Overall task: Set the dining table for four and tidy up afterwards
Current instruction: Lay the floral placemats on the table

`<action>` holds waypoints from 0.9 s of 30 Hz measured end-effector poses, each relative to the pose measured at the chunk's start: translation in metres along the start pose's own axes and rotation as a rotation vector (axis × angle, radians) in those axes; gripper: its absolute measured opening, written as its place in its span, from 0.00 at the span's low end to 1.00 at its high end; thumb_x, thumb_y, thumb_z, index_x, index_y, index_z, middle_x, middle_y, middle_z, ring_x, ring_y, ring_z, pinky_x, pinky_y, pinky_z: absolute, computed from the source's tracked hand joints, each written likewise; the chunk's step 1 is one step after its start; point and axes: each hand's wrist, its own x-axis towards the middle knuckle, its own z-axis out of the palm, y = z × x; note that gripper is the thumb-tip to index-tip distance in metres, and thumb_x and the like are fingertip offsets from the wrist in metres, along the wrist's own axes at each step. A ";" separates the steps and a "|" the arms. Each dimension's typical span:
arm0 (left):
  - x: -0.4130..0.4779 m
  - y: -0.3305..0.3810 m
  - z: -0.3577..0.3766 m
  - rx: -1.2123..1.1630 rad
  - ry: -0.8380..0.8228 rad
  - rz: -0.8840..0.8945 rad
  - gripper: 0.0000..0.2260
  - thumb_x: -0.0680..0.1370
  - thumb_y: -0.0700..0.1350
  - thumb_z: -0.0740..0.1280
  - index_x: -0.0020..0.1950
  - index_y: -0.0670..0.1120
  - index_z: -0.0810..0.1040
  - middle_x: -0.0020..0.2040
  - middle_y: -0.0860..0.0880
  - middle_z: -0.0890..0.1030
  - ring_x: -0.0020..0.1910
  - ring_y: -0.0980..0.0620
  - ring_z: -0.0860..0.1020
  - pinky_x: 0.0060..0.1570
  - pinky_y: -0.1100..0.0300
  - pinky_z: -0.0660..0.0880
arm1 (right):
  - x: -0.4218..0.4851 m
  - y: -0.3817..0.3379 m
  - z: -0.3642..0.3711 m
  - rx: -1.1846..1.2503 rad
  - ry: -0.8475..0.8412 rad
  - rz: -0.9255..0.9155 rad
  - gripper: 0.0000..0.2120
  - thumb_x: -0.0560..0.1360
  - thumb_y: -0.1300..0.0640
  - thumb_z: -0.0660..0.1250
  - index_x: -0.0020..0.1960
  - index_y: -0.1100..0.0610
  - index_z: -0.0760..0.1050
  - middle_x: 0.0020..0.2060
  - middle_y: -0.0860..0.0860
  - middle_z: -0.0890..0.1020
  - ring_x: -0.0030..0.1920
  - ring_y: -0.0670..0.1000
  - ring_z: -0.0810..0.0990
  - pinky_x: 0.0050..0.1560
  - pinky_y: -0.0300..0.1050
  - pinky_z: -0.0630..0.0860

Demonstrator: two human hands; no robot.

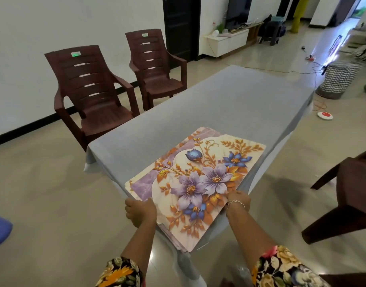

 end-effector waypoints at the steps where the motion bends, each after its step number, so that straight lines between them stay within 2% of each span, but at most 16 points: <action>1: -0.004 0.002 0.001 0.038 0.016 0.048 0.27 0.73 0.42 0.71 0.67 0.37 0.64 0.64 0.35 0.71 0.61 0.35 0.72 0.57 0.43 0.73 | -0.001 0.001 0.000 0.005 0.009 -0.022 0.03 0.74 0.63 0.64 0.45 0.62 0.76 0.40 0.59 0.78 0.44 0.62 0.79 0.45 0.53 0.78; 3: -0.008 0.004 0.002 0.079 -0.010 0.111 0.29 0.73 0.43 0.71 0.69 0.37 0.62 0.66 0.35 0.70 0.64 0.36 0.70 0.60 0.43 0.73 | 0.009 0.007 0.002 0.048 -0.065 -0.038 0.08 0.72 0.61 0.67 0.35 0.58 0.71 0.35 0.60 0.76 0.37 0.58 0.76 0.42 0.57 0.77; 5: -0.010 0.007 0.001 0.059 -0.052 0.107 0.29 0.74 0.43 0.71 0.70 0.38 0.61 0.66 0.36 0.70 0.63 0.35 0.71 0.59 0.44 0.72 | 0.012 0.008 -0.004 0.076 -0.114 -0.049 0.09 0.70 0.61 0.68 0.35 0.57 0.70 0.37 0.60 0.77 0.37 0.57 0.76 0.43 0.63 0.78; 7: -0.012 0.013 0.000 0.037 -0.068 0.093 0.28 0.75 0.42 0.69 0.70 0.37 0.61 0.66 0.36 0.70 0.63 0.35 0.72 0.58 0.45 0.71 | 0.013 0.005 -0.013 0.134 -0.117 -0.044 0.08 0.71 0.62 0.68 0.36 0.55 0.71 0.38 0.59 0.77 0.38 0.57 0.77 0.44 0.64 0.78; 9: -0.014 0.023 -0.001 -0.009 -0.091 0.075 0.25 0.76 0.40 0.68 0.70 0.37 0.63 0.65 0.36 0.72 0.62 0.35 0.72 0.58 0.46 0.71 | 0.004 -0.004 -0.025 0.183 -0.108 -0.050 0.09 0.72 0.64 0.67 0.37 0.54 0.71 0.38 0.59 0.76 0.37 0.56 0.76 0.42 0.58 0.78; 12: -0.008 0.037 0.011 -0.216 -0.158 0.001 0.15 0.75 0.34 0.66 0.61 0.34 0.73 0.59 0.38 0.77 0.56 0.35 0.76 0.53 0.48 0.74 | 0.006 -0.015 -0.043 0.253 -0.113 -0.094 0.09 0.73 0.69 0.64 0.43 0.55 0.70 0.36 0.58 0.74 0.32 0.54 0.72 0.26 0.42 0.76; 14: -0.008 0.048 0.025 -0.360 -0.199 -0.026 0.10 0.72 0.31 0.67 0.52 0.34 0.77 0.53 0.36 0.80 0.47 0.38 0.78 0.48 0.49 0.75 | 0.011 -0.024 -0.056 0.331 -0.145 -0.080 0.11 0.73 0.71 0.62 0.48 0.56 0.70 0.37 0.58 0.75 0.31 0.54 0.73 0.22 0.40 0.75; 16: -0.016 0.062 0.042 -0.426 -0.241 -0.013 0.05 0.70 0.30 0.68 0.44 0.37 0.77 0.45 0.38 0.79 0.42 0.45 0.73 0.44 0.51 0.73 | 0.018 -0.036 -0.069 0.377 -0.155 -0.086 0.13 0.73 0.71 0.62 0.52 0.56 0.70 0.41 0.58 0.76 0.33 0.54 0.74 0.23 0.41 0.76; 18: -0.027 0.074 0.065 -0.456 -0.290 -0.004 0.07 0.71 0.29 0.67 0.47 0.36 0.76 0.40 0.42 0.76 0.43 0.47 0.71 0.44 0.52 0.70 | 0.028 -0.051 -0.085 0.420 -0.152 -0.086 0.14 0.73 0.72 0.62 0.54 0.57 0.69 0.40 0.58 0.76 0.34 0.54 0.75 0.22 0.41 0.76; 20: -0.039 0.084 0.090 -0.478 -0.325 0.008 0.08 0.72 0.29 0.67 0.50 0.29 0.74 0.37 0.38 0.75 0.43 0.46 0.70 0.44 0.53 0.68 | 0.040 -0.067 -0.102 0.463 -0.152 -0.081 0.14 0.73 0.74 0.61 0.53 0.59 0.69 0.37 0.57 0.76 0.34 0.53 0.74 0.20 0.40 0.75; 21: -0.045 0.089 0.104 -0.485 -0.336 0.006 0.07 0.71 0.29 0.67 0.48 0.30 0.74 0.39 0.36 0.76 0.43 0.46 0.70 0.43 0.53 0.68 | 0.048 -0.075 -0.111 0.474 -0.150 -0.083 0.14 0.73 0.75 0.60 0.52 0.59 0.69 0.36 0.56 0.75 0.34 0.53 0.74 0.19 0.40 0.75; 23: -0.065 0.104 0.127 -0.515 -0.364 -0.002 0.05 0.71 0.29 0.67 0.40 0.36 0.73 0.40 0.39 0.75 0.40 0.46 0.71 0.42 0.55 0.68 | 0.065 -0.091 -0.128 0.490 -0.149 -0.097 0.15 0.73 0.76 0.60 0.52 0.60 0.68 0.36 0.55 0.75 0.33 0.53 0.74 0.19 0.39 0.74; 25: -0.080 0.118 0.150 -0.545 -0.382 -0.005 0.14 0.72 0.28 0.65 0.32 0.41 0.66 0.32 0.43 0.69 0.32 0.48 0.65 0.34 0.59 0.64 | 0.081 -0.107 -0.143 0.497 -0.154 -0.109 0.15 0.72 0.77 0.59 0.52 0.60 0.68 0.35 0.55 0.75 0.29 0.53 0.76 0.19 0.39 0.74; 27: -0.094 0.131 0.169 -0.542 -0.408 -0.007 0.17 0.73 0.28 0.64 0.31 0.43 0.64 0.30 0.46 0.65 0.29 0.50 0.62 0.30 0.60 0.60 | 0.097 -0.124 -0.157 0.487 -0.167 -0.125 0.15 0.73 0.76 0.59 0.53 0.60 0.67 0.35 0.56 0.75 0.25 0.51 0.78 0.19 0.39 0.74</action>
